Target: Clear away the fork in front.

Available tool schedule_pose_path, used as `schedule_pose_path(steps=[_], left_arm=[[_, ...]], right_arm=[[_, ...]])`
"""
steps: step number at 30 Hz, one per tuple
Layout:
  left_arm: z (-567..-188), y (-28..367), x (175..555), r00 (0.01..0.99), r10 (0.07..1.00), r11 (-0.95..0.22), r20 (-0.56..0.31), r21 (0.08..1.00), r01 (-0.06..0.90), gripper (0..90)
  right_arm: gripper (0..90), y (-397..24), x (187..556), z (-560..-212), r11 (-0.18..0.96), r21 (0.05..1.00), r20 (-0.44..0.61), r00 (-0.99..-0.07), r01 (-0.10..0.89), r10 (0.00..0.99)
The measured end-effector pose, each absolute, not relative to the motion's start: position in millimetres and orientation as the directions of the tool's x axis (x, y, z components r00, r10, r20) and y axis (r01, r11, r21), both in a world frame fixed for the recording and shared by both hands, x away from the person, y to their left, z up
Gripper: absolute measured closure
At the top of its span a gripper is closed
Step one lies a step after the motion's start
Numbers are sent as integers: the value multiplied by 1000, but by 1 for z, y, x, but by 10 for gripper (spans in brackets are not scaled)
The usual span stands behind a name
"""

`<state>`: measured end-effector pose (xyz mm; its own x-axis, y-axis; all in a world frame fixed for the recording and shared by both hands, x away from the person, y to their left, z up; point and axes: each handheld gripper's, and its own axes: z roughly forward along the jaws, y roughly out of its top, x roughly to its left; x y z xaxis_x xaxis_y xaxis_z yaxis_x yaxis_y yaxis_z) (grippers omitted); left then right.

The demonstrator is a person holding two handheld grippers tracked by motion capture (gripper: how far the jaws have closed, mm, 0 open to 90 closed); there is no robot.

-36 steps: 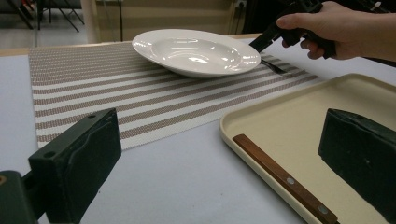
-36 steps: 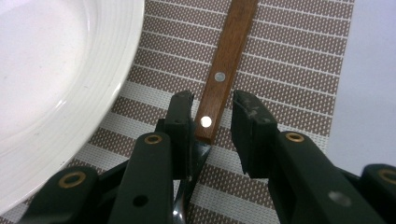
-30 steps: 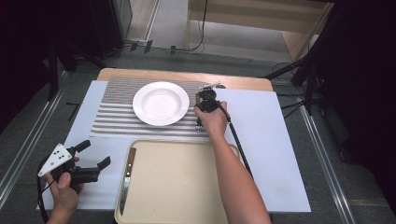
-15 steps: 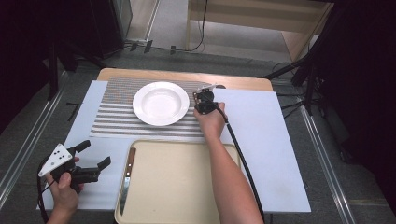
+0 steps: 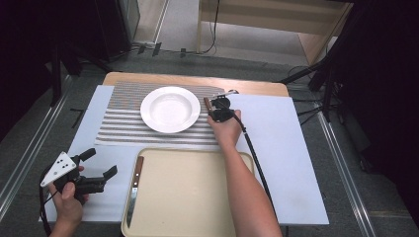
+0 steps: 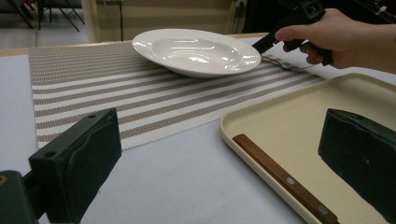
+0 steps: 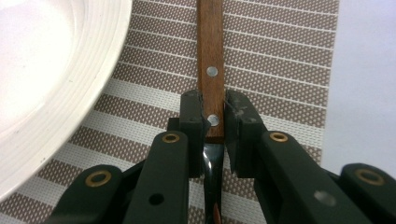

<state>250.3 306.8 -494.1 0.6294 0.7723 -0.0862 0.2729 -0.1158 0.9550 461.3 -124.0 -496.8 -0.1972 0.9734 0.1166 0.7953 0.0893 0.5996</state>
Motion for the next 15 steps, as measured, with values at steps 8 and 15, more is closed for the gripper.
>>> schedule_pose_path(steps=[8,15], left_arm=[[-493,305,250,626,775,-119,-82,955,272,0],[-489,304,248,627,776,-128,-69,956,263,0]], right_arm=[[772,-139,446,-489,84,650,161,-245,756,956],[772,-145,431,-480,89,695,179,-292,713,939]])
